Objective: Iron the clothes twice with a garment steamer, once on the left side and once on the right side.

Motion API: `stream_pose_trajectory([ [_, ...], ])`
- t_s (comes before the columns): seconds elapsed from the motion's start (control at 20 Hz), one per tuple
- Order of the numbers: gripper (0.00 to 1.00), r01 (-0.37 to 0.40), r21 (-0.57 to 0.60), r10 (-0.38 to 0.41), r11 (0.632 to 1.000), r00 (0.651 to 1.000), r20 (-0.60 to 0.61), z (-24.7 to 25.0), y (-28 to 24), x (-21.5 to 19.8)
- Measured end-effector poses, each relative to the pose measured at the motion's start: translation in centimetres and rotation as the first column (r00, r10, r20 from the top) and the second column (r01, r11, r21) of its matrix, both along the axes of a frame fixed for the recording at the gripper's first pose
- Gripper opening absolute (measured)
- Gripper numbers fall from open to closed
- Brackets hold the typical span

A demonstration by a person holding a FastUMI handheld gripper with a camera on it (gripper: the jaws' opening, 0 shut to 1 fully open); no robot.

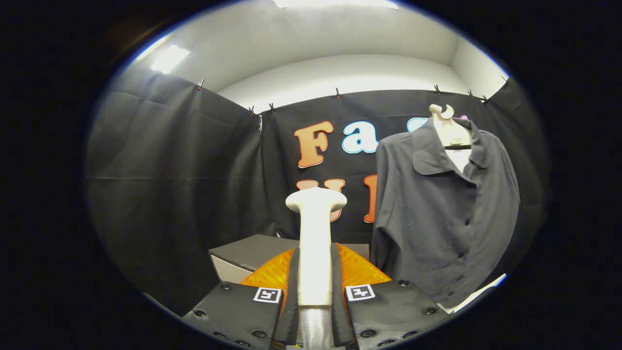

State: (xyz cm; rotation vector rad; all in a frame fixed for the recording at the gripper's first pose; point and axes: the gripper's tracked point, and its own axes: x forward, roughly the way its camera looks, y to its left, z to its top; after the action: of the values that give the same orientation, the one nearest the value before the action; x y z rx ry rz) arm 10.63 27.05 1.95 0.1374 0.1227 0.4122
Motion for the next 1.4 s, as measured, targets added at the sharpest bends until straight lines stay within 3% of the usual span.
stream_pose_trajectory([
  [0.4, 0.34, 0.148, -0.011, -0.147, 0.989, 0.988, 0.050, 0.4, -9.8, -4.0],
  [0.8, 0.34, 0.280, -0.043, -0.280, 0.959, 0.960, 0.013, -3.0, -17.7, -3.9],
  [1.4, 0.34, 0.294, -0.060, -0.293, 0.954, 0.956, 0.024, -4.8, -19.3, 0.4],
])
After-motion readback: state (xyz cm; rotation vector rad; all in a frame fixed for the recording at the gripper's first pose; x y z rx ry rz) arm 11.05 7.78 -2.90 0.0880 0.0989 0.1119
